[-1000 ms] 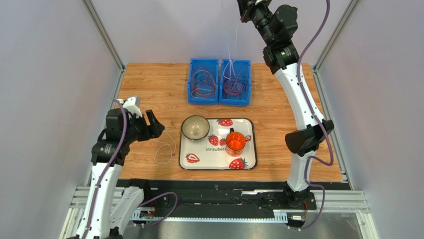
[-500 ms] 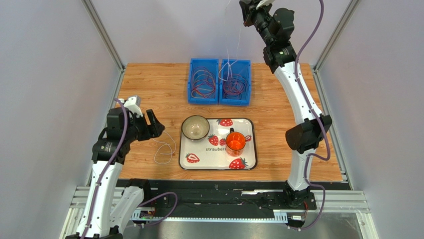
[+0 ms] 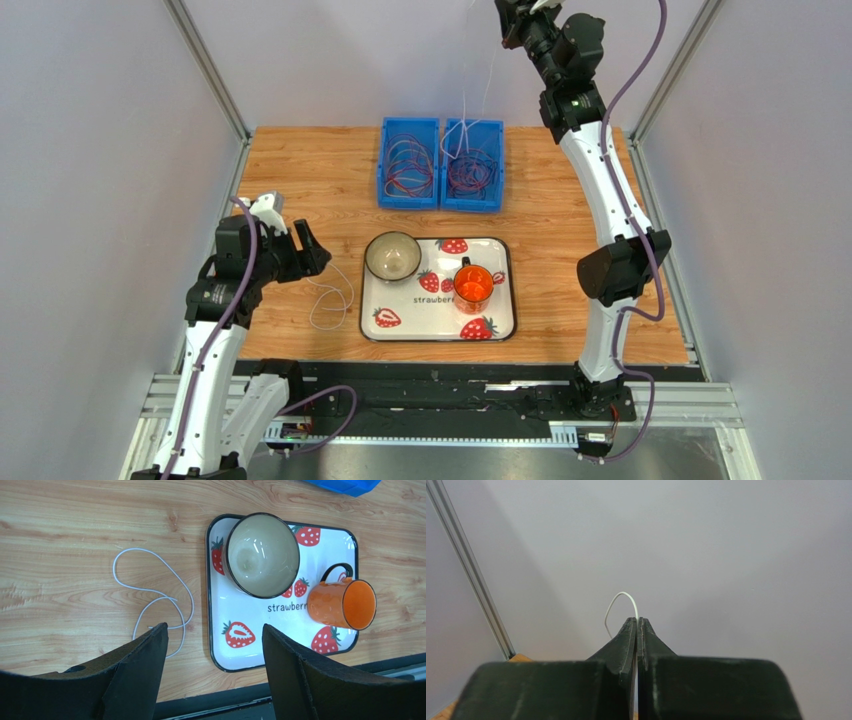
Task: Untangle the cables
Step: Place the cable in the bin.
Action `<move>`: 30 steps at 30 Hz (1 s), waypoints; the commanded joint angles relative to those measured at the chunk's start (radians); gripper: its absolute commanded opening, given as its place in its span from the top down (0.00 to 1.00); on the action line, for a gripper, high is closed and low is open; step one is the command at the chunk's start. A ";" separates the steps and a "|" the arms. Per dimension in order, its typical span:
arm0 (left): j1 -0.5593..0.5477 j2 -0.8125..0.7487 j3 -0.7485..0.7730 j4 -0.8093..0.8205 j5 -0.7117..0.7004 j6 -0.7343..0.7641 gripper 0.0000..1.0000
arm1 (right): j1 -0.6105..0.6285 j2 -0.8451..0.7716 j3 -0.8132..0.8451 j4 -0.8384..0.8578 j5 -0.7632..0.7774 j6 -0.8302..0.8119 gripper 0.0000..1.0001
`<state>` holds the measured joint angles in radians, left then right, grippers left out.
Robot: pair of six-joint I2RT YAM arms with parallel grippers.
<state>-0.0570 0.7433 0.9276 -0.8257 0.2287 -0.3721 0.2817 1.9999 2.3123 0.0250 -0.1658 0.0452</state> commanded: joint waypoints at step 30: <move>0.000 -0.007 -0.007 0.030 -0.006 0.006 0.24 | -0.019 -0.066 -0.226 0.147 -0.041 0.071 1.00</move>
<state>-0.0570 0.7433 0.9276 -0.8257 0.2256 -0.3725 0.2703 1.9751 2.0953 0.1089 -0.1955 0.0975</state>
